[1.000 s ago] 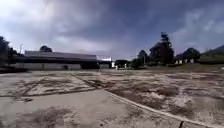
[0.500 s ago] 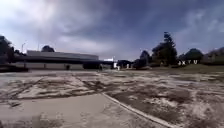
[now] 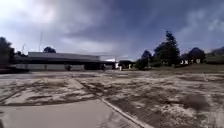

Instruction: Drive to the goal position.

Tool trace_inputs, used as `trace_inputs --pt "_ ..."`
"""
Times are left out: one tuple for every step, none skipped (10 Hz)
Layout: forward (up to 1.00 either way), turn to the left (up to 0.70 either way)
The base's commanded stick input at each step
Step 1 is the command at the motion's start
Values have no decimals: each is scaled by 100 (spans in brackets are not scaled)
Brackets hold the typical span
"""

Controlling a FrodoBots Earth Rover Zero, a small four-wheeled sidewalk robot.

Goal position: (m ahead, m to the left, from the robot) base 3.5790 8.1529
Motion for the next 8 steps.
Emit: trace_inputs --pt "70 0" --pt "70 0" --pt "70 0" --pt "70 0" --pt "70 0" --pt "70 0" --pt "70 0" --pt "70 0"
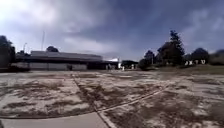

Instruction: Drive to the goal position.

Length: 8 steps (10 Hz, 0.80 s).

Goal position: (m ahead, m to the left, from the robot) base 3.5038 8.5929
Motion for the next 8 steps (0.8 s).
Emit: trace_inputs --pt "70 0" --pt "70 0" --pt "70 0" --pt "70 0" --pt "70 0" --pt "70 0" --pt "70 0" --pt "70 0"
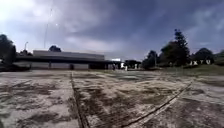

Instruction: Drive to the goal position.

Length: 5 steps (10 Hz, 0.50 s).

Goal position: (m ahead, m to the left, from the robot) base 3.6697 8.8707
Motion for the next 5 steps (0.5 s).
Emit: trace_inputs --pt "70 0" --pt "70 0" --pt "70 0" --pt "70 0" --pt "70 0"
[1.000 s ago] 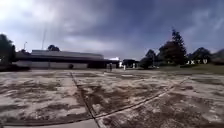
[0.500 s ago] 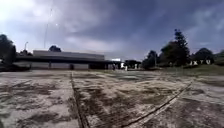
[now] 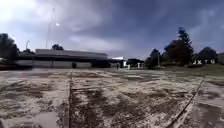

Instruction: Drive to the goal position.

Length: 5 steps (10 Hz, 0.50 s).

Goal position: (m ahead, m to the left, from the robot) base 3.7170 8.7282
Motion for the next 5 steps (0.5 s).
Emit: trace_inputs --pt "70 0" --pt "70 0" --pt "70 0" --pt "70 0" --pt "70 0"
